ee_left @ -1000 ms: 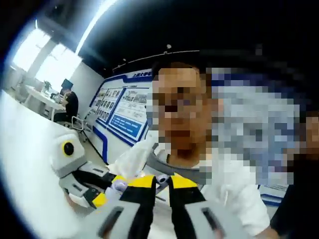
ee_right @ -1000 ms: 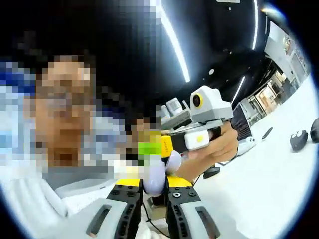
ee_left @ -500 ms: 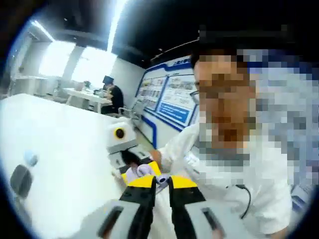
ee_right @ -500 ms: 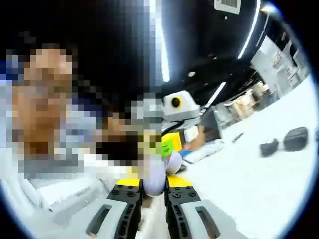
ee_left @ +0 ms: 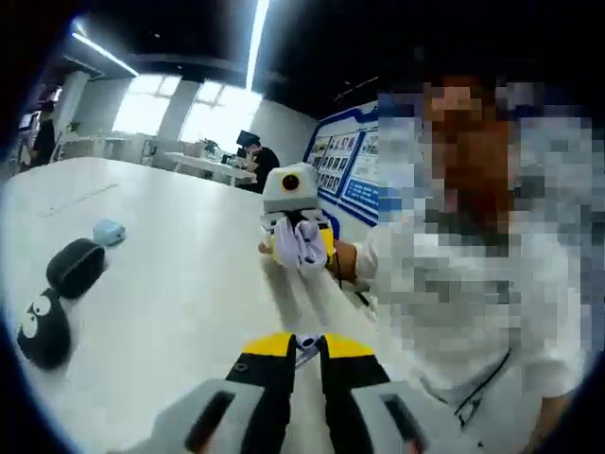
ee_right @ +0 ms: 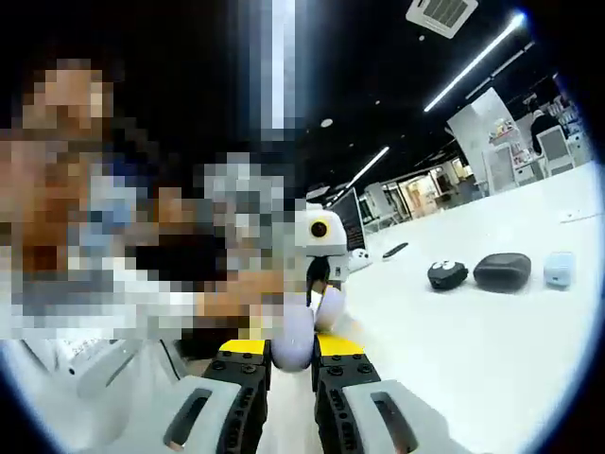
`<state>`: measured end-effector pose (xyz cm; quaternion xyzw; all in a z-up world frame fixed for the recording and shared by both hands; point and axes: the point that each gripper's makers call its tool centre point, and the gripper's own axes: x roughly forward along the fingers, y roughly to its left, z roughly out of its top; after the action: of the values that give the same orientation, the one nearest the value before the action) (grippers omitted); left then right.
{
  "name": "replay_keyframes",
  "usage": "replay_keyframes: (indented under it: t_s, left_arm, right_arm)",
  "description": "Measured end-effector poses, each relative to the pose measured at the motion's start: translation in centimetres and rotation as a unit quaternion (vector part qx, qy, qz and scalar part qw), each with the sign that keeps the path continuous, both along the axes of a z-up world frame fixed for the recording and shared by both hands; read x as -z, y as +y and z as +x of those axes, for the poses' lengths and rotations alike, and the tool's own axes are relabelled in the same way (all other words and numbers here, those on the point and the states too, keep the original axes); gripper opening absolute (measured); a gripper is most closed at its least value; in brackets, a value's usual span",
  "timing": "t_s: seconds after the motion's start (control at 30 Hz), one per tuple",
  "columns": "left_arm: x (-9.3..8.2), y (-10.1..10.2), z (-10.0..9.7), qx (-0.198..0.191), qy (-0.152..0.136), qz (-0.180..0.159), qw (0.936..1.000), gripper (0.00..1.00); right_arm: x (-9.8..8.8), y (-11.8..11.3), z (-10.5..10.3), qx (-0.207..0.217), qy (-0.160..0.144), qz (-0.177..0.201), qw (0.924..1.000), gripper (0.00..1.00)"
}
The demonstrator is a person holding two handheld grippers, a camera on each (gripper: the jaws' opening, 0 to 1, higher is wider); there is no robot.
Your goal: Pick up the earbuds from the table and place the earbuds into the earbud case
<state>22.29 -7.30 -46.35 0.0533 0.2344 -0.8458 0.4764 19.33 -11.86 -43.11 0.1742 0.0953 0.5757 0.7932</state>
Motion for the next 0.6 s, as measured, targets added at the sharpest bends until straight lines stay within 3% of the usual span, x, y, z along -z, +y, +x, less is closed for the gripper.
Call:
replay_keyframes:
  t_s: [0.07, 0.13, 0.17, 0.2, 0.27, 0.3, 0.43, 0.53, 0.6]
  left_arm:
    - [1.8, 0.4, -0.2, 0.020, -0.038, 0.046, 0.9980, 0.13]
    - [3.2, 0.7, -0.4, 0.042, -0.080, 0.088, 0.9920, 0.13]
    - [4.1, 1.2, -0.5, 0.058, -0.110, 0.124, 0.9845, 0.13]
    - [4.6, 1.4, -0.8, 0.068, -0.119, 0.148, 0.9794, 0.13]
    - [5.0, 0.9, -1.4, 0.075, -0.122, 0.167, 0.9756, 0.13]
    - [4.9, 0.4, -1.6, 0.072, -0.119, 0.159, 0.9774, 0.13]
    - [5.0, 0.1, -0.9, 0.064, -0.159, 0.175, 0.9696, 0.14]
    - [4.8, 0.2, -1.0, 0.059, -0.180, 0.181, 0.9651, 0.25]
    - [4.5, 0.1, -0.3, 0.039, -0.215, 0.177, 0.9598, 0.31]
  right_arm:
    - [-0.2, -0.3, 0.0, 0.002, 0.000, 0.005, 1.0000, 0.16]
    - [-0.4, -0.5, 0.1, 0.003, 0.000, 0.010, 0.9999, 0.16]
    - [-0.4, -0.5, 0.2, 0.004, 0.000, 0.011, 0.9999, 0.16]
    - [-0.5, -0.7, 0.3, 0.005, 0.001, 0.010, 0.9999, 0.16]
    - [-0.4, -0.5, 0.2, 0.003, -0.001, 0.007, 1.0000, 0.16]
    - [-0.4, -0.4, 0.1, 0.002, -0.001, 0.008, 1.0000, 0.16]
    - [-0.4, -0.3, -0.2, -0.004, -0.003, 0.008, 1.0000, 0.16]
    - [-0.5, -0.5, -0.2, -0.004, -0.004, 0.009, 0.9999, 0.16]
    - [-0.6, -0.5, -0.2, -0.002, -0.003, 0.011, 0.9999, 0.16]
